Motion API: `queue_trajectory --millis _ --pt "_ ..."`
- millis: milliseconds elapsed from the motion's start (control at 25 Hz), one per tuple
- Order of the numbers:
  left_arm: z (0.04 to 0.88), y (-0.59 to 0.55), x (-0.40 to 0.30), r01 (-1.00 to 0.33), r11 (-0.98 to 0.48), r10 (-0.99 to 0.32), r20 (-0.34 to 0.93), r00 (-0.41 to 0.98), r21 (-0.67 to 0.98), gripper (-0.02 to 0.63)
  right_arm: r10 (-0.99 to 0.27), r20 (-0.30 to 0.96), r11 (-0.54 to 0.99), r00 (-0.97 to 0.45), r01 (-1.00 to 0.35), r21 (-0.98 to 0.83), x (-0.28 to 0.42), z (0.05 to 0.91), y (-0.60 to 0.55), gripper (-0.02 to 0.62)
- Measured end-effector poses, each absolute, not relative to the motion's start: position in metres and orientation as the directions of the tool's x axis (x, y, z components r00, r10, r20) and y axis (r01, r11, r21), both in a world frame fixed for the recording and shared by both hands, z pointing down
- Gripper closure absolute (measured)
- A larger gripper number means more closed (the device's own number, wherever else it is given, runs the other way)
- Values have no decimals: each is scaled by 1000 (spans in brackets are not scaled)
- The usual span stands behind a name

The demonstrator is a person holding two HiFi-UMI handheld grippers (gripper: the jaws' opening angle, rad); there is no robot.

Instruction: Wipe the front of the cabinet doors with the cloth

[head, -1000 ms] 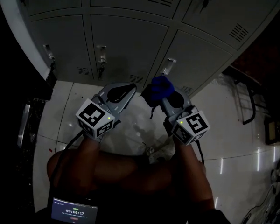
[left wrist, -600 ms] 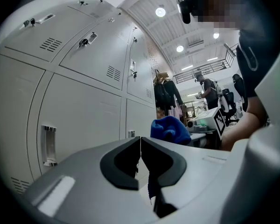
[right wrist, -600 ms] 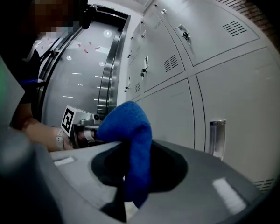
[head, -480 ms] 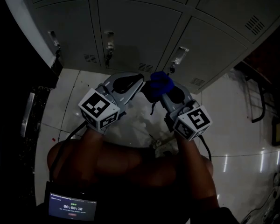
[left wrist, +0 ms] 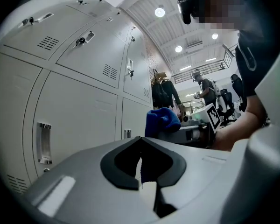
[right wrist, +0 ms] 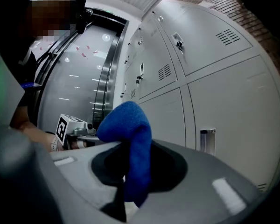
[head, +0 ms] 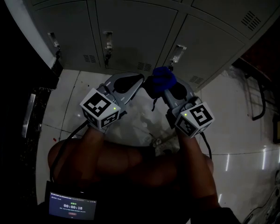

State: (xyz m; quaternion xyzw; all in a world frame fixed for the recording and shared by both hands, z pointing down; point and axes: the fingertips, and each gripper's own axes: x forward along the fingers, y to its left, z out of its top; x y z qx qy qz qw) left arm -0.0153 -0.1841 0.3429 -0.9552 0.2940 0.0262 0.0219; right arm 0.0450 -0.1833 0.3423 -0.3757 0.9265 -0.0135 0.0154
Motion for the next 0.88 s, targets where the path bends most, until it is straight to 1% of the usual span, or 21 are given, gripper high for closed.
queue_trajectory --millis 880 --pt "345 -179 -9 -547 -837 -545 -56 837 -30 600 -703 -10 711 -711 -703 -30 43 340 -181 522"
